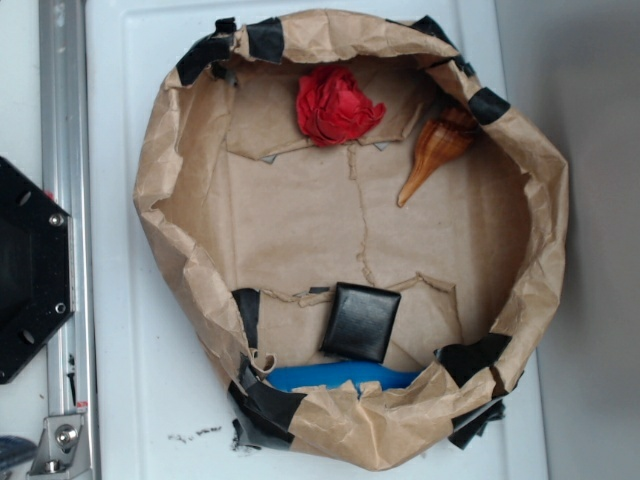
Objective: Grab the red paper.
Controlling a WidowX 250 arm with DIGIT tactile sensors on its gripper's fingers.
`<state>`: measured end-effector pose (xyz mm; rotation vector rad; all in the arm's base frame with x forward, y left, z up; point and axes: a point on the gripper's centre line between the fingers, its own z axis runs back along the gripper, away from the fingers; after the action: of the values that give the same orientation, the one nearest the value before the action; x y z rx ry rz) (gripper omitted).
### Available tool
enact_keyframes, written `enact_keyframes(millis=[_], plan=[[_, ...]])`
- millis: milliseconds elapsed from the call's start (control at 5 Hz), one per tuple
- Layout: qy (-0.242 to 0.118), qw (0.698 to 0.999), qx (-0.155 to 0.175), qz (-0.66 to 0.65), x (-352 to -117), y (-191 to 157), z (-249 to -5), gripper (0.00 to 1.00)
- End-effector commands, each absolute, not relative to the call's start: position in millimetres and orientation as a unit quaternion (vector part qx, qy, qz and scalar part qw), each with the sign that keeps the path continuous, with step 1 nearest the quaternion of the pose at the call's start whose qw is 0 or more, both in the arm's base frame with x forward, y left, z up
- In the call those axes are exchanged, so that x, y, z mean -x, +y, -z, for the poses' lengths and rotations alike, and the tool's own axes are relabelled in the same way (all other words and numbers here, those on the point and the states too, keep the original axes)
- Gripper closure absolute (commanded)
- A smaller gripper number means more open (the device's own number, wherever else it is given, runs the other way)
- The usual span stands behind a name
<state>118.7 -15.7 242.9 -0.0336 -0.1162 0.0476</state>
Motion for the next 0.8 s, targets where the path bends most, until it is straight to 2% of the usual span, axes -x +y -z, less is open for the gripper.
enact_keyframes(millis=[0, 200, 400, 600], plan=[[-0.058, 0.998, 0.017, -0.024, -119, -16, -243, 0.00], [-0.081, 0.996, -0.039, -0.011, -169, 9, -237, 0.00], [-0.147, 0.972, -0.146, 0.114, -212, 15, -217, 0.00], [-0.206, 0.934, -0.176, 0.231, -247, 13, -178, 0.00]])
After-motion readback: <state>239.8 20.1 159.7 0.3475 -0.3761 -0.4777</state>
